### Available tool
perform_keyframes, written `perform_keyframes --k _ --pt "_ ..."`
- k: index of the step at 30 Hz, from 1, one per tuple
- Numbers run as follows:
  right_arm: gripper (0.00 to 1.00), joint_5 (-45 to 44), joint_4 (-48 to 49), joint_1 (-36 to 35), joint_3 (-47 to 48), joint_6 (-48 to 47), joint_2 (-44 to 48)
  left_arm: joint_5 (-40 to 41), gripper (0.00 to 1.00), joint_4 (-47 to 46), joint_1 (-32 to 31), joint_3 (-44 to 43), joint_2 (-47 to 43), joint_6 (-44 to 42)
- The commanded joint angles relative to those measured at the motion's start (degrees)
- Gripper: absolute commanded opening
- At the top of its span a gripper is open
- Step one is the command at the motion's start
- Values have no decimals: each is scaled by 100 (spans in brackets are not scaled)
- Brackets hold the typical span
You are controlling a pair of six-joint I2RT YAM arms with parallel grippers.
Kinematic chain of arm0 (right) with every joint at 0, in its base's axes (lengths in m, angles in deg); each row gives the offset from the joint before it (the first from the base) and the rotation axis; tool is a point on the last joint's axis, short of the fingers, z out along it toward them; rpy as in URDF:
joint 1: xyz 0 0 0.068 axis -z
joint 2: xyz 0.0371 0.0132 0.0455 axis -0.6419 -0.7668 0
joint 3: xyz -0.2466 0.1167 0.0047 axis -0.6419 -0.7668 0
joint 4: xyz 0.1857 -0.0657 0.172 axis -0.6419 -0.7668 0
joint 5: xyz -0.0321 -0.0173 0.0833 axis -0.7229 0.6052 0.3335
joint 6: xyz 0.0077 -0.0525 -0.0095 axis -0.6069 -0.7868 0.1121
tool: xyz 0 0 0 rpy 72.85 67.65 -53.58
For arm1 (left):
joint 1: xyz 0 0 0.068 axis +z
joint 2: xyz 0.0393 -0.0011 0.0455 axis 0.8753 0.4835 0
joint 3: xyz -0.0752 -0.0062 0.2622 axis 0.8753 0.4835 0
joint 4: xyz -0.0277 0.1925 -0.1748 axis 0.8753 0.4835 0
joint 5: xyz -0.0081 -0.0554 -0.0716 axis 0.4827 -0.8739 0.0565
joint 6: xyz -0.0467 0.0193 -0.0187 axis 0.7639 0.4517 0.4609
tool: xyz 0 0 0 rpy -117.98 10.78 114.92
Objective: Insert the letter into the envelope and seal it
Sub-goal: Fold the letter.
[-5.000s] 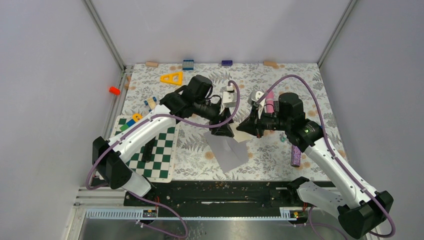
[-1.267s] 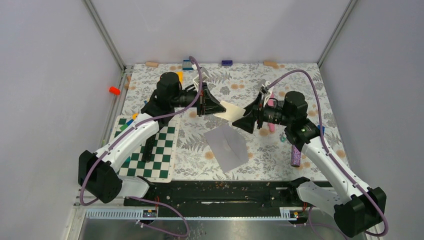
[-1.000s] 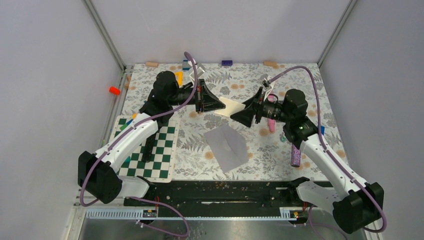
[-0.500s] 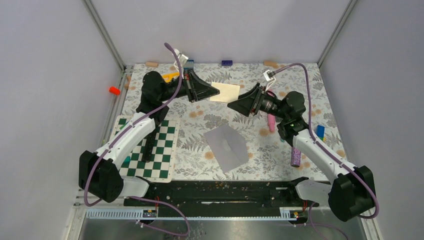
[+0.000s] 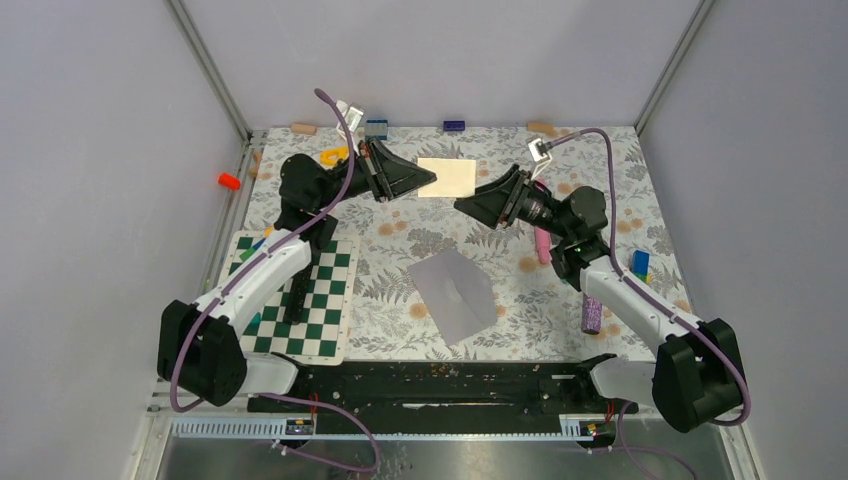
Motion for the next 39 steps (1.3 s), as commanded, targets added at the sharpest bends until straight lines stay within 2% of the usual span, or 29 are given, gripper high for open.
perform_keyframes --k 1,8,15,20,30,37,39 --pt "71 -88 444 39 111 -89 147 171 0 -701 -54 40 190 463" --pt "72 -54 457 55 44 -190 218 409 0 -1094 -123 412 128 700" --pt "72 -310 409 55 -96 -285 260 511 0 -669 -88 529 -218 335" --pt "70 -339 499 55 -1 -182 234 675 0 -626 266 768 -523 399" --pt "68 -241 618 30 328 22 -89 569 0 -793 157 764 -314 572" --pt "67 -185 979 -71 418 203 -381 495 0 -861 -138 693 11 544" --pt "61 -133 1025 -97 414 194 -447 484 0 -869 -170 682 78 514"
